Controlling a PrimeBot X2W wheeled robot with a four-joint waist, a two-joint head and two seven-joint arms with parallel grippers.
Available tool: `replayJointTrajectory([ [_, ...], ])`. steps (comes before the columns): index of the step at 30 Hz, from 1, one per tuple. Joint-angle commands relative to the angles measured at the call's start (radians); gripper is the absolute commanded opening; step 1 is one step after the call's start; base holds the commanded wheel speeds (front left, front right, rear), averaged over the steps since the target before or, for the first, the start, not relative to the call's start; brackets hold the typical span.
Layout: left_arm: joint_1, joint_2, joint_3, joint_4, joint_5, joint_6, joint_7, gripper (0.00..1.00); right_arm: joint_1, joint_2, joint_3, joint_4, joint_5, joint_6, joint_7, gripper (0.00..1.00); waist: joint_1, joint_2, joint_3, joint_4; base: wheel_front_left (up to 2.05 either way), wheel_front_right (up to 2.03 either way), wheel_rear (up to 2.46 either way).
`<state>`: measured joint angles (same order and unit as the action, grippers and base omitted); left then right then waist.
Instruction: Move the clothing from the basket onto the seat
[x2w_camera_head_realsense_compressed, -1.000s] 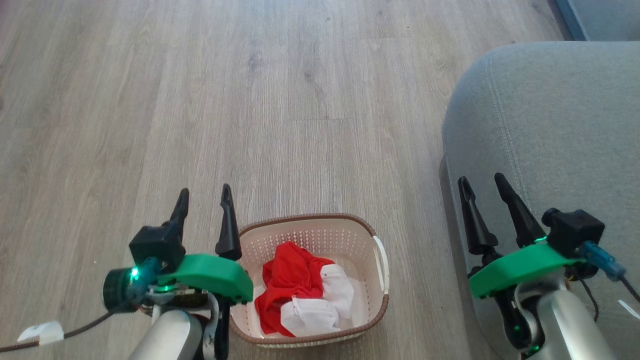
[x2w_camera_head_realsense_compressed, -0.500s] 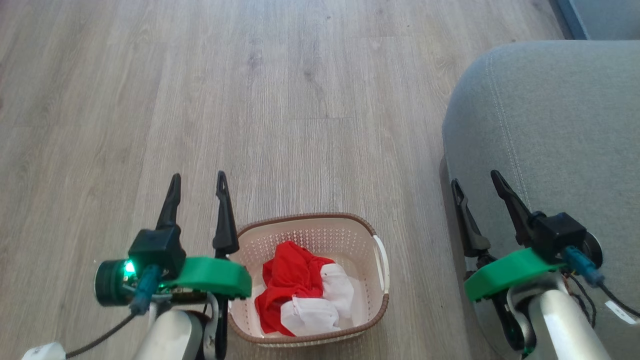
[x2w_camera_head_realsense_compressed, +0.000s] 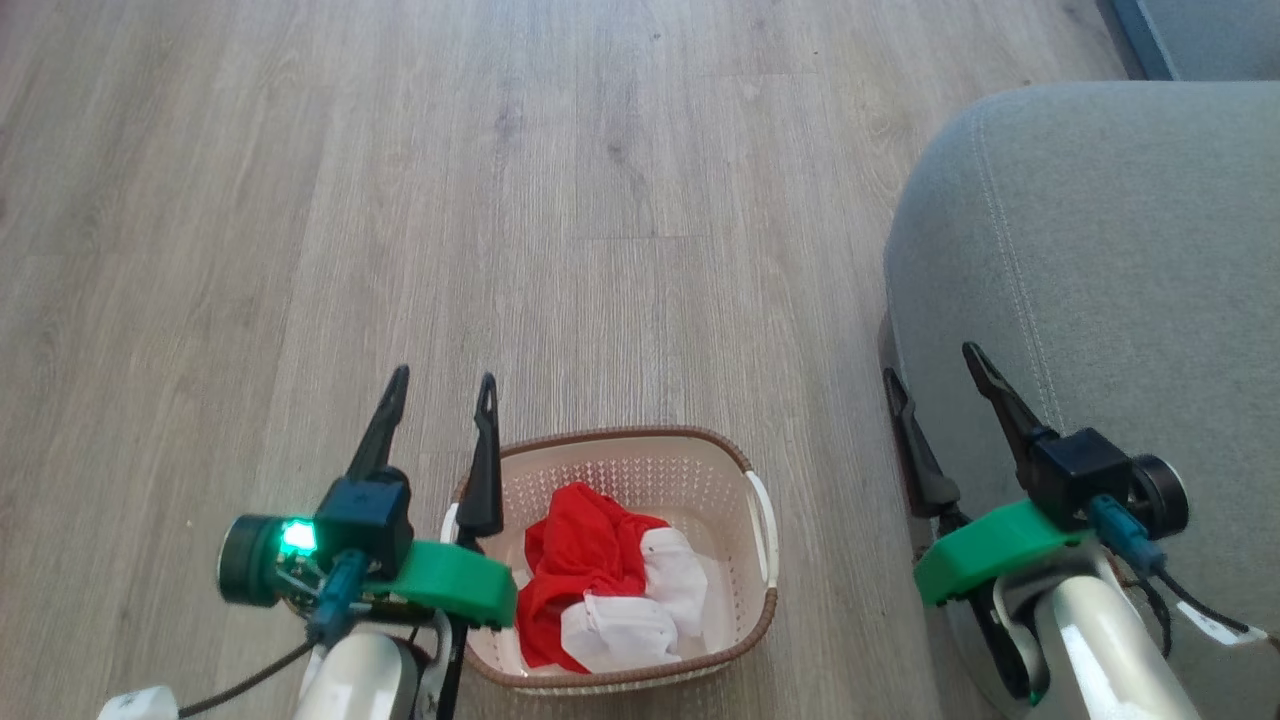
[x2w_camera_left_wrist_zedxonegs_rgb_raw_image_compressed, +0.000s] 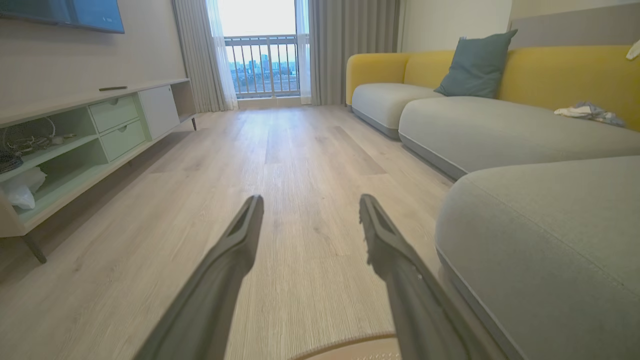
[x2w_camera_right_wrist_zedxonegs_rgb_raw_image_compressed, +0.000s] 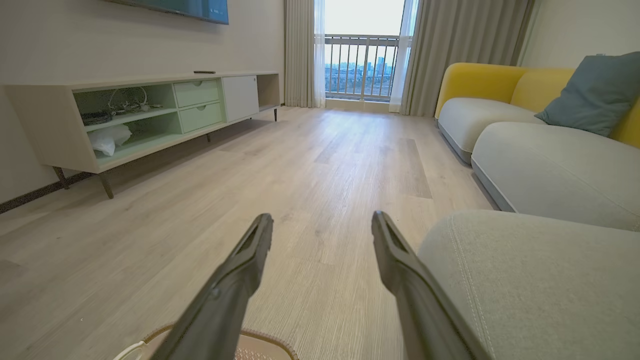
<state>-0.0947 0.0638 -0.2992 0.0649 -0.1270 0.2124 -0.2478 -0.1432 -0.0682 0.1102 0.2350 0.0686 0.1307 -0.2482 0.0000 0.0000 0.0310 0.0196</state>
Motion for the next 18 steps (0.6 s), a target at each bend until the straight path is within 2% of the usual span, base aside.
replayJointTrajectory([
  [1,-0.014,-0.006,0.037,-0.015,0.025,-0.014,-0.014,1.0,-0.041,0.006,0.017,-0.011,-0.023,0.0,-0.014,1.0,0.0,0.0,0.0,0.0,0.0,0.0,0.0],
  [6,-0.014,-0.012,0.069,0.038,0.003,-0.058,-0.014,1.0,-0.048,0.012,0.009,0.042,0.016,0.0,-0.014,1.0,0.0,0.0,0.004,0.0,0.0,0.0,0.0],
  [18,-0.026,-0.013,0.065,0.068,-0.042,-0.079,-0.014,1.0,-0.065,0.015,0.015,0.049,0.019,0.0,-0.014,1.0,0.0,0.0,0.013,-0.002,0.0,0.0,0.0],
])
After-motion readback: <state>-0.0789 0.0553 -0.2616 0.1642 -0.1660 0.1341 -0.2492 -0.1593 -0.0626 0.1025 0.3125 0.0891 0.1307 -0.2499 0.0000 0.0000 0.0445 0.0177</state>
